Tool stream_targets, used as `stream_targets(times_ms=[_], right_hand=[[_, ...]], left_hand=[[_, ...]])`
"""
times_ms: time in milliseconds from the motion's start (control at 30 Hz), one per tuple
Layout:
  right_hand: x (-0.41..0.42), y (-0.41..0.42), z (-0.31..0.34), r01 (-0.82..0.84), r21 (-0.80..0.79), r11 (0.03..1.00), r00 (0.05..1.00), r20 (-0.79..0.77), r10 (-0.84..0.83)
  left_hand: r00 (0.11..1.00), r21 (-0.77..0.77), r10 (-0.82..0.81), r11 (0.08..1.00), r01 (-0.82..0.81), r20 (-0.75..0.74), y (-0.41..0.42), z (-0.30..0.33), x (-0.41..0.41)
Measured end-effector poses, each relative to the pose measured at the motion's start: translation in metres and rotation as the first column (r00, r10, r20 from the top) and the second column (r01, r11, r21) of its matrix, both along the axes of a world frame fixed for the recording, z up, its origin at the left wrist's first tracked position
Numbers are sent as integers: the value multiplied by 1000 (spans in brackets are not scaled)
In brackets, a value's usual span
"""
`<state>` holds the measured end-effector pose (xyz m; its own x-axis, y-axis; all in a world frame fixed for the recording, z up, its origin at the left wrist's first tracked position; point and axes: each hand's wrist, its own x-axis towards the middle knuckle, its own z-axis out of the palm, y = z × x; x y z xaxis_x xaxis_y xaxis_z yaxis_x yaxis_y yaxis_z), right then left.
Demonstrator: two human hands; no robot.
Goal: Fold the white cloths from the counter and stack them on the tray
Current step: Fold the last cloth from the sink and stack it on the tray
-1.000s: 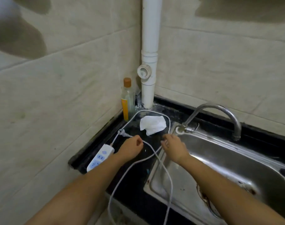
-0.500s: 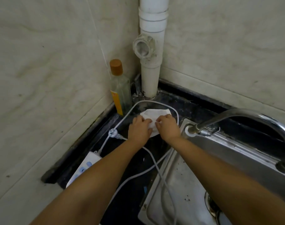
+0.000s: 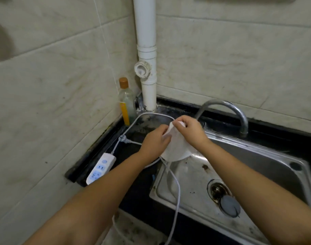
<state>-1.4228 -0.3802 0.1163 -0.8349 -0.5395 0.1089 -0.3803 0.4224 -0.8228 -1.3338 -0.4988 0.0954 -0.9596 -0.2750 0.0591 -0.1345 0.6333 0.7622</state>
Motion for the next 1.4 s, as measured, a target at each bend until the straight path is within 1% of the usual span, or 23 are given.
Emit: stream_targets(times_ms=[33, 100, 167, 233, 367, 433, 500, 600, 733, 833, 933, 1033, 1100, 1267, 1333, 1400], right_hand=[[12, 18, 7, 3, -27, 1000, 1000, 1, -3], [35, 58, 19, -1, -43, 999, 1000, 10, 1], [59, 102, 26, -22, 2, 1000, 1000, 13, 22], [81, 147, 32, -23, 83, 996, 1000, 7, 22], [113, 242, 34, 123, 180, 976, 992, 16, -128], [125, 293, 38, 214, 194, 957, 973, 42, -226], [137, 346, 43, 293, 177, 939, 947, 80, -311], [156, 428, 51, 389, 138, 911, 910, 99, -403], [169, 543, 48, 505, 82, 859, 853, 105, -511], [174, 622, 49, 566, -11, 825, 813, 175, -555], [176, 688, 51, 591, -24, 806, 783, 258, -566], [169, 740, 53, 607, -12, 794, 760, 299, -577], [159, 765, 50, 630, -10, 777, 743, 300, -598], [122, 803, 21, 675, 48, 737, 709, 237, -664], [105, 811, 5, 703, 87, 706, 678, 217, -702], [89, 818, -11, 736, 116, 667, 636, 218, -740]], left_hand=[[1000, -13, 2, 1000, -2, -29, 11, 6, 9], [997, 11, 9, 1000, -8, -74, 33, 19, 28], [989, 64, -14, 998, 24, -150, 56, 31, 45], [978, 78, -85, 992, 102, -190, 82, 42, 57], [963, 117, -219, 964, 238, -159, 146, 62, 66], [956, 143, -247, 952, 269, -158, 183, 69, 63], [951, 197, -267, 935, 295, -155, 221, 74, 57], [937, 272, -334, 897, 350, -104, 281, 69, 43], [898, 326, -432, 839, 435, -87, 372, 62, 23], [888, 405, -451, 798, 447, -91, 442, 57, 13], [869, 476, -492, 752, 456, -57, 505, 52, 8], [849, 486, -527, 734, 475, -33, 554, 49, 2], [837, 475, -547, 734, 486, -11, 578, 46, -5], [835, 328, -545, 805, 494, 79, 623, 28, -44], [836, 249, -538, 829, 501, 108, 639, 16, -61], [845, 221, -519, 846, 486, 128, 652, 2, -77]])
